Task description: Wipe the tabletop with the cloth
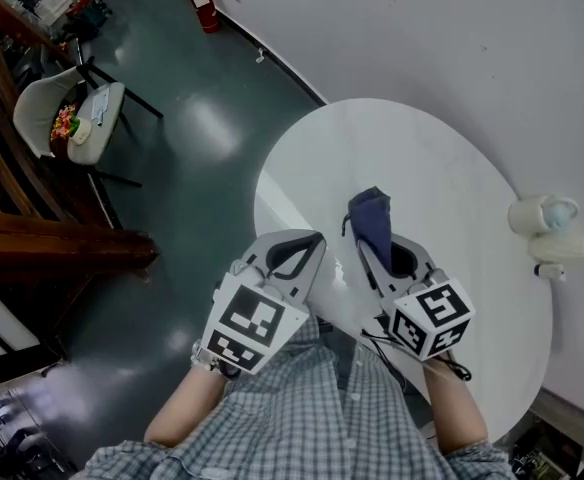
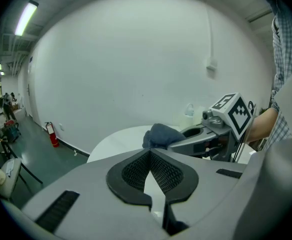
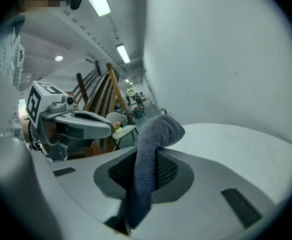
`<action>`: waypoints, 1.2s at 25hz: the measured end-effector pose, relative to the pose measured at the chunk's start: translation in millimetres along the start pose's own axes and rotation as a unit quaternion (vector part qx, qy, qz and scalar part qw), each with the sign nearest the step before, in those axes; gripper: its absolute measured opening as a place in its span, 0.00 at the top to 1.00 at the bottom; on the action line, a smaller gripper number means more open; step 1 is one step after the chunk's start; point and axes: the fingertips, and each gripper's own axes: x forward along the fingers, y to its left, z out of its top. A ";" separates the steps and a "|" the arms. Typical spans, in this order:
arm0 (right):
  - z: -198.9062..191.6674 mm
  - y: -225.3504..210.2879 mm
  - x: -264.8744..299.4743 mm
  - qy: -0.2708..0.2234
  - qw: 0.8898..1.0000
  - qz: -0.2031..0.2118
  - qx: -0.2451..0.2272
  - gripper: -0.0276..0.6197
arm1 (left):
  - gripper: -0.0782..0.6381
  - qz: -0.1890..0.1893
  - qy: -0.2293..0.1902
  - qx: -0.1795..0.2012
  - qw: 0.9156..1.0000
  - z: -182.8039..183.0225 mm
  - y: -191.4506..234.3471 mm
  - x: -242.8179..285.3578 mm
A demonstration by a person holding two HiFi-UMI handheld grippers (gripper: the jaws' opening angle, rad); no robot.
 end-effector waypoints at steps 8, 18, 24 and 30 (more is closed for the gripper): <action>11.3 -3.4 -51.4 -0.049 0.997 -0.052 0.006 0.88 | 0.88 -0.009 -0.006 0.022 1.000 16.5 -19.9 2.1; 14.1 -20.2 -91.0 -0.079 0.991 -0.102 0.020 0.88 | 0.88 -0.036 -0.022 0.039 0.998 31.8 -47.2 14.1; 11.6 -17.0 -90.7 -0.079 0.991 -0.107 0.008 0.88 | 0.88 -0.050 -0.025 0.049 0.997 35.8 -58.2 19.3; 10.7 -17.1 -92.1 -0.080 0.990 -0.114 0.010 0.88 | 0.88 -0.062 -0.026 0.056 0.996 37.6 -63.7 23.5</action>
